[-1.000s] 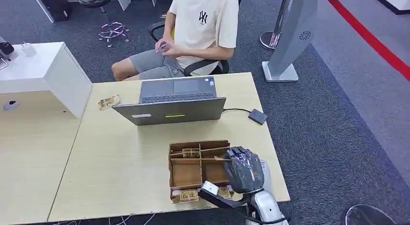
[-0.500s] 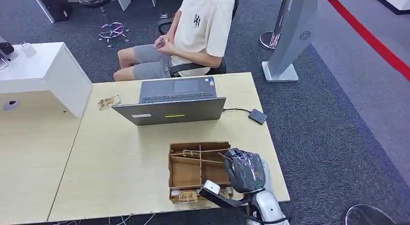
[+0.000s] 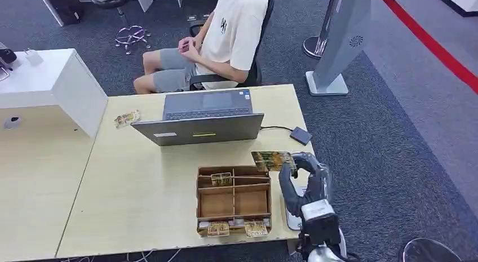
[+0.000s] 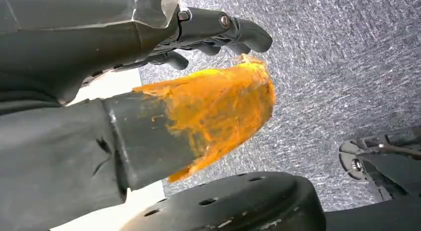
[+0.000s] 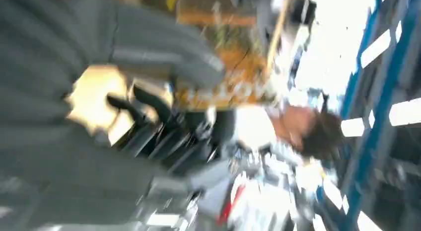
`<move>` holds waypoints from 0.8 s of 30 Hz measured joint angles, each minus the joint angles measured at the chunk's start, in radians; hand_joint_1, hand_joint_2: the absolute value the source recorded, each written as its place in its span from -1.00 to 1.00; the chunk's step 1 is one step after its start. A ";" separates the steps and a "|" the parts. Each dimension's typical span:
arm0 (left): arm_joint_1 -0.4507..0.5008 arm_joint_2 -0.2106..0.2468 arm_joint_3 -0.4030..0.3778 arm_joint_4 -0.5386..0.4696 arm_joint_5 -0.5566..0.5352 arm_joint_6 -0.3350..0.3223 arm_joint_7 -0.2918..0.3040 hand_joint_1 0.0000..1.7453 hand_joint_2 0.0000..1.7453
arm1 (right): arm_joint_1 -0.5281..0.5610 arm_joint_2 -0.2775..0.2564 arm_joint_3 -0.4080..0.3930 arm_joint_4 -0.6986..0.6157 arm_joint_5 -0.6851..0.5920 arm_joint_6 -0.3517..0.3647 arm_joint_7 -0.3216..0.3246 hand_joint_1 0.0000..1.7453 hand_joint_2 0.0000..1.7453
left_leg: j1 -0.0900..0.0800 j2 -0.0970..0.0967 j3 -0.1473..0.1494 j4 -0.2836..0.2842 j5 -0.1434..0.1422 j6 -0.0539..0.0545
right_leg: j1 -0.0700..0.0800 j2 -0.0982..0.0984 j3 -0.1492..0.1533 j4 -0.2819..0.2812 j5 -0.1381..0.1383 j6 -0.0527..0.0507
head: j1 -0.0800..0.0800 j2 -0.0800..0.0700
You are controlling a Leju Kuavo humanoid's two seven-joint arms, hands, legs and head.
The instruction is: Pass the card to the sensor for recognition and then transmit it.
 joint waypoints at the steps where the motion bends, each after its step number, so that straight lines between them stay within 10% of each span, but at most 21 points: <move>1: 0.000 0.000 0.000 0.000 0.001 0.000 -0.002 -1.00 -1.00 | 0.005 0.000 0.000 -0.030 -0.010 0.006 -0.003 1.00 1.00 | 0.000 0.000 0.000 0.000 0.000 0.000 | 0.000 0.000 0.000 0.000 0.000 0.000 | 0.000 0.000; 12: -0.001 -0.003 0.000 0.000 0.008 0.001 -0.008 -1.00 -1.00 | 0.019 0.000 0.016 -0.136 0.048 0.028 -0.034 1.00 1.00 | 0.000 0.000 0.000 0.000 0.000 0.000 | 0.000 0.000 0.000 0.000 0.000 0.000 | 0.000 0.000; 24: -0.012 -0.003 -0.043 0.000 -0.047 -0.034 -0.003 -1.00 -1.00 | -0.238 -0.015 0.117 0.026 0.578 -0.127 0.143 1.00 1.00 | 0.000 0.001 0.000 0.000 0.001 0.000 | 0.000 0.001 0.001 0.000 0.002 0.000 | 0.000 0.000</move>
